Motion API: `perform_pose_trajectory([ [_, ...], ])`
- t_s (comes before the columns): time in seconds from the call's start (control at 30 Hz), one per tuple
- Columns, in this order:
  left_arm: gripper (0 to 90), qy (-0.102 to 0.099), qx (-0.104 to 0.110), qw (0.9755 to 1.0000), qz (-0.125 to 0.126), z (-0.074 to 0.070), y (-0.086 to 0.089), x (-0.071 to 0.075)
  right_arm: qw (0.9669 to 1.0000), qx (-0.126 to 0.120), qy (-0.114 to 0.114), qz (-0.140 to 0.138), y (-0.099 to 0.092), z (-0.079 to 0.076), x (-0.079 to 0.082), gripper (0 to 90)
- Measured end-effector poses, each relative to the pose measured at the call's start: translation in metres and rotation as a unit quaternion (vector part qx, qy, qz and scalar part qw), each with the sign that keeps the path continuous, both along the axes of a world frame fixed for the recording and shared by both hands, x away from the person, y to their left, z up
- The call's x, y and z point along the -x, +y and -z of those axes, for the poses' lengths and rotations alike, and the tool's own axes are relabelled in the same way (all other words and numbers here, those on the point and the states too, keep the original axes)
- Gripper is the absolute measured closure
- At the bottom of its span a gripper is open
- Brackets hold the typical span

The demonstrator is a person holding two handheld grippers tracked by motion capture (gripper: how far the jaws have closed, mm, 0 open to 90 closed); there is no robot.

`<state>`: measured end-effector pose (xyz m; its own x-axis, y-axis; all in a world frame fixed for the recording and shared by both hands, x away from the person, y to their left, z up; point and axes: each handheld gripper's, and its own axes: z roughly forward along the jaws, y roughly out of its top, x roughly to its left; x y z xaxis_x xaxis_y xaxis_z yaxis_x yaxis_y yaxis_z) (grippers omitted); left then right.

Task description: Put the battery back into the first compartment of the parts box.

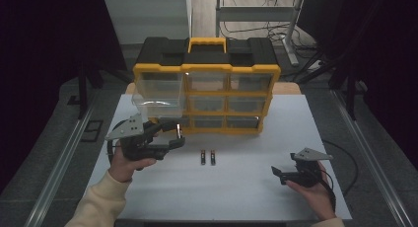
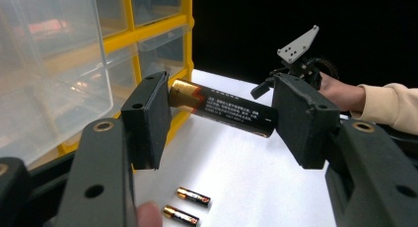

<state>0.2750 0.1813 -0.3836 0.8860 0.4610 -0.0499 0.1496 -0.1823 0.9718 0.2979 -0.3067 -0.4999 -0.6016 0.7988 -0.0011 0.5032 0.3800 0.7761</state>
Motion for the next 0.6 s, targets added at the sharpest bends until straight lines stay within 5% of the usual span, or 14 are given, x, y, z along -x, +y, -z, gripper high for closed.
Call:
perform_pose_trajectory([
  [0.6, 41.8, -0.011, 0.013, 0.9998, 0.006, -0.025, -0.001, 0.002, 1.0, 0.0, 0.001, 0.001, 0.0, 0.0, 0.0, 10.0],
])
